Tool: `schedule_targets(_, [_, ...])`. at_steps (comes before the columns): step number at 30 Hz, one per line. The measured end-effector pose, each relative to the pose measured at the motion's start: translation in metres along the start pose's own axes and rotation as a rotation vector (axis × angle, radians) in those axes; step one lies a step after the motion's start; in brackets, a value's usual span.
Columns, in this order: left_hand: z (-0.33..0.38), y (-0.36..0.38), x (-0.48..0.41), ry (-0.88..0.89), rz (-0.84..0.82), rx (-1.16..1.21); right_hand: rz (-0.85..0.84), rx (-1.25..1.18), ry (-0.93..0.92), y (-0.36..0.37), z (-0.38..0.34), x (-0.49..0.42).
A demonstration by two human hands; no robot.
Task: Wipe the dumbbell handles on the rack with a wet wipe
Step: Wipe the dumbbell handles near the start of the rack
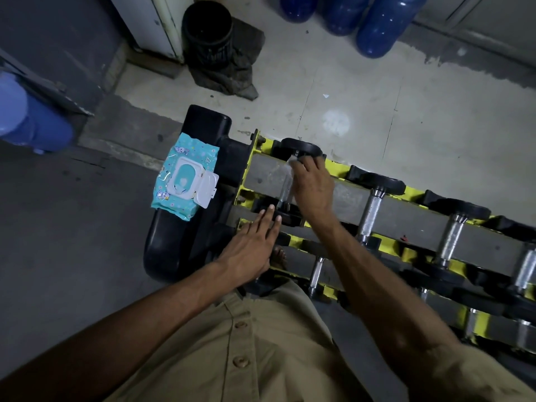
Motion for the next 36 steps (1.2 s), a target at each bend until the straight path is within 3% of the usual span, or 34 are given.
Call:
schedule_targets(3, [0.0,0.003,-0.001,-0.004,-0.003,0.025,-0.15,0.152,-0.197,0.003,0.009,-0.009])
schedule_targets(7, [0.002,0.003,0.0,-0.024,-0.012,0.08,-0.466,0.145,-0.402,0.002,-0.001,-0.009])
schedule_targets(11, [0.005,0.003,0.002,-0.028,-0.008,0.106,-0.718,0.263,-0.394,-0.001,-0.019,-0.044])
schedule_targets(13, [0.005,0.006,0.0,-0.007,0.032,0.139,-0.94,0.333,-0.428,0.005,-0.041,-0.048])
schedule_targets(16, [0.007,0.013,-0.002,0.003,0.069,0.189,-1.343,0.215,-0.365,0.022,-0.064,-0.032])
schedule_targets(19, [0.009,0.019,-0.005,-0.031,0.049,0.183,-1.468,0.054,-0.16,0.027,-0.067,-0.032])
schedule_targets(26, [-0.001,0.021,-0.003,-0.023,0.066,0.188,-1.361,-0.084,-0.196,0.025,-0.064,-0.037])
schedule_targets(28, [-0.002,0.019,-0.002,0.0,0.057,0.157,-1.245,-0.145,-0.255,0.013,-0.048,-0.042])
schedule_targets(32, [-0.002,0.014,-0.002,0.004,0.032,0.085,-0.806,-0.071,-0.303,-0.004,-0.019,-0.042])
schedule_targets(36, [-0.004,0.01,-0.001,0.017,-0.019,0.054,-0.702,-0.072,-0.423,0.005,-0.039,0.004])
Point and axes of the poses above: each hand's wrist, its own x-axis away from the middle knuckle, its own y-axis out of the palm, z = x × y, the point moved 5 cm from there along -x, towards the middle knuckle, and after that the axes turned 11 degrees about -y, right-handed, at the moved point
